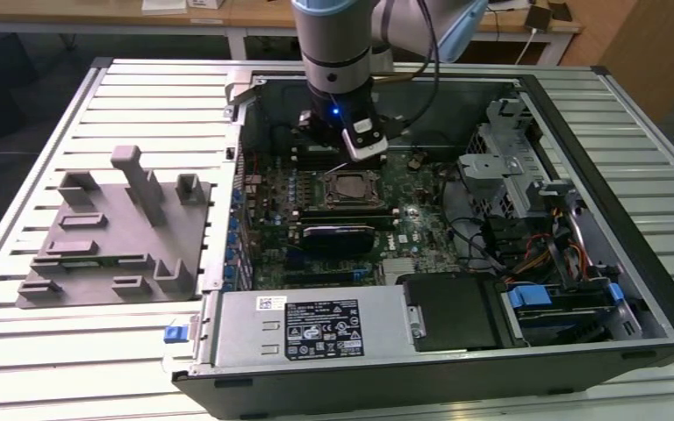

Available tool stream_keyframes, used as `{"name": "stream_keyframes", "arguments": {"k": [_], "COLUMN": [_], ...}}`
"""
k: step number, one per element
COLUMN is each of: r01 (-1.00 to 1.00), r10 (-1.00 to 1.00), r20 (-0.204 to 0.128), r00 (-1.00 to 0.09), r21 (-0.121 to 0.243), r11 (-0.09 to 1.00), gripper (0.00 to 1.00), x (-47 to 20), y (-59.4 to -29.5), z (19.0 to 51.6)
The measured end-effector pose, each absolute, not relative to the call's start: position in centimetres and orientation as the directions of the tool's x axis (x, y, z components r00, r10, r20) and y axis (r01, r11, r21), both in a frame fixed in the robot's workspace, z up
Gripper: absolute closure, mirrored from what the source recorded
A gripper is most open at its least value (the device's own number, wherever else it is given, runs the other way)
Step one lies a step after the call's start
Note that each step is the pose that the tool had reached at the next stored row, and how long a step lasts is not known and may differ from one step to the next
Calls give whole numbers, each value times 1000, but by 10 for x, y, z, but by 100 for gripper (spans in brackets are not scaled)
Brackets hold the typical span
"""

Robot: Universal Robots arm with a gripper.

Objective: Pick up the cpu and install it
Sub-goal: 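Install the first cpu locking lever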

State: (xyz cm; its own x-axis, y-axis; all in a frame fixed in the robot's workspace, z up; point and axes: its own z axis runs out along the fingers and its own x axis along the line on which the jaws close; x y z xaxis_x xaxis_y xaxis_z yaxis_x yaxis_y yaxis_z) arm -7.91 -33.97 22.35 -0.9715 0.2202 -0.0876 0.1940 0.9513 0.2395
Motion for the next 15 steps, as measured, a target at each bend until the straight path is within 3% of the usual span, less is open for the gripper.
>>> {"name": "stream_keyframes", "arguments": {"k": [15], "r01": [195], "r10": [222], "r20": [-90], "r00": [-971], "r21": [239], "r11": [951], "gripper": [89], "x": [-72], "y": [-338], "z": [221]}}
